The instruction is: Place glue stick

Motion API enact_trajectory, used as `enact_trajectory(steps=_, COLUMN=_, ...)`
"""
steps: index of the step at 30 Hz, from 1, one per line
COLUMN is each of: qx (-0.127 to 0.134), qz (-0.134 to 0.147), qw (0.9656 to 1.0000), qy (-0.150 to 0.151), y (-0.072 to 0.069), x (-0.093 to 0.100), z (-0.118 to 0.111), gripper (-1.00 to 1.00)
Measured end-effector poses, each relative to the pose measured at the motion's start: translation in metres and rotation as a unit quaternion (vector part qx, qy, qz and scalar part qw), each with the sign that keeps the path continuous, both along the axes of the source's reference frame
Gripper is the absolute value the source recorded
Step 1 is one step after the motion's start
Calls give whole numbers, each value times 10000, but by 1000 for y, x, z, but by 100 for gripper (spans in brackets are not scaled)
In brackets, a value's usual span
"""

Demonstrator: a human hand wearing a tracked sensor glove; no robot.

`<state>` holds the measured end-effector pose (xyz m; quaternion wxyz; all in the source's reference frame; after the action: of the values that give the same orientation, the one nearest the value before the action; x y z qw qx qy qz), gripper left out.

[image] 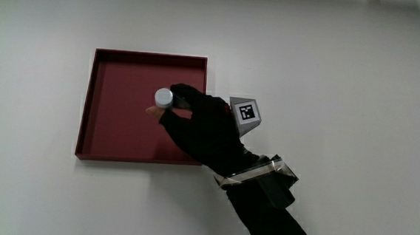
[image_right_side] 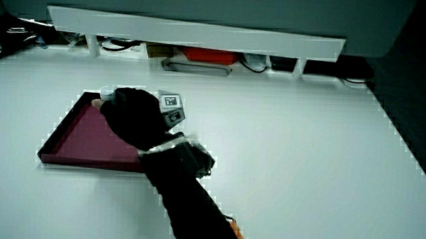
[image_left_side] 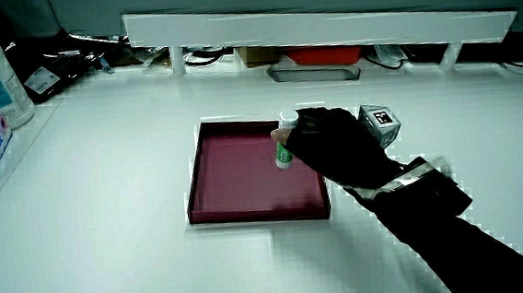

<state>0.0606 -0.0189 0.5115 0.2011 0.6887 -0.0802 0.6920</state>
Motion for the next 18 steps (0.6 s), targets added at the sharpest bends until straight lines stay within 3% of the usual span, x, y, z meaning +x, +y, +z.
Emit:
enact_trajectory(steps=7, qx=-364, qz=-106, qw=9992, qy=-91, y=9, x=-14, z=20, gripper=0)
enact_trajectory(steps=18, qx=-809, qz=-279, qw=9963, qy=98, y=21, x=-24, z=49, gripper=0)
